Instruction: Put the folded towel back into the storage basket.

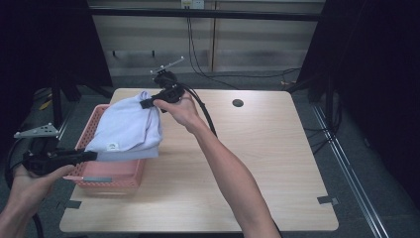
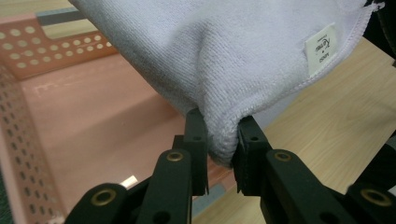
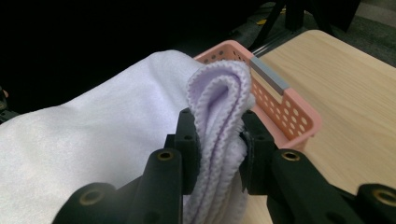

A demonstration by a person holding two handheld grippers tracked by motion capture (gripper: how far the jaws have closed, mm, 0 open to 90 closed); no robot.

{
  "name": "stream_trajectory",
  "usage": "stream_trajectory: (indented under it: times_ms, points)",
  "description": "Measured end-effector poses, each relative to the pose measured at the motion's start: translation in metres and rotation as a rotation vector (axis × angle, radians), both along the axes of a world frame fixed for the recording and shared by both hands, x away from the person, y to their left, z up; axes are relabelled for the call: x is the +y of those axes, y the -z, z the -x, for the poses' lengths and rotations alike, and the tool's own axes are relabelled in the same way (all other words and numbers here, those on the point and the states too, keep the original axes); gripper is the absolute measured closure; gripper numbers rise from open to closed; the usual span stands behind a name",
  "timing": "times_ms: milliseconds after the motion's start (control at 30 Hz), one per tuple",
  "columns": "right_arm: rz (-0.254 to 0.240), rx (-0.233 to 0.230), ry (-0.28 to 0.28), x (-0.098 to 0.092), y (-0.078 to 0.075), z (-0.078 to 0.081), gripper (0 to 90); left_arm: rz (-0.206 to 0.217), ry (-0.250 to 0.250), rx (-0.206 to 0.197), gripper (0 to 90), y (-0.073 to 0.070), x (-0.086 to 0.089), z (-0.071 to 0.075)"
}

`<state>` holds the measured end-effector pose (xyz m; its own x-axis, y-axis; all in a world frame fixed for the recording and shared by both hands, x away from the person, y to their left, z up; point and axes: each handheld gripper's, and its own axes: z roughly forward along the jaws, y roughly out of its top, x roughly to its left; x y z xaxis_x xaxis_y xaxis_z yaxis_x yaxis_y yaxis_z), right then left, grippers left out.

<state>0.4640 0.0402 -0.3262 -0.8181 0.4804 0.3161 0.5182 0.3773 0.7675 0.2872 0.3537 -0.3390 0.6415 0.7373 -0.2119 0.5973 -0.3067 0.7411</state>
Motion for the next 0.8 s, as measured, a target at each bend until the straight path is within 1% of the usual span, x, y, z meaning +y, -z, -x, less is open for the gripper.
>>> stream_trajectory:
  times_ms: [67,200,267,367,467,533,600,700,800]
  points:
    - [-0.001,0.0,-0.003,0.005,-0.001,-0.001,72.4,0.001,-0.015,0.004,77.9,-0.001,0.004,0.0]
    - [0.001,0.014,-0.01,0.014,0.002,-0.003,72.4,-0.011,-0.02,0.014,77.9,0.001,0.01,0.0]
    - [0.006,0.02,-0.011,0.019,0.003,-0.004,72.4,-0.008,-0.03,0.014,77.9,0.0,0.014,0.001]
    - [0.004,0.021,-0.013,0.026,0.005,-0.005,72.4,-0.016,-0.038,0.023,77.9,0.0,0.02,0.0]
    - [0.008,0.024,-0.011,0.034,0.006,-0.007,72.4,-0.017,-0.058,0.025,77.9,0.0,0.025,0.001]
    - [0.005,0.03,-0.012,0.038,0.008,-0.007,72.4,-0.021,-0.059,0.033,77.9,0.001,0.029,0.001]
    - [0.009,0.03,-0.015,0.043,0.011,-0.007,72.4,-0.02,-0.071,0.034,77.9,0.003,0.033,0.002]
    - [0.012,0.046,-0.016,0.047,0.016,-0.007,72.4,-0.014,-0.08,0.05,77.9,0.01,0.036,0.002]
    - [0.012,0.049,-0.012,0.051,0.021,-0.008,72.4,-0.016,-0.086,0.059,78.0,0.015,0.038,0.001]
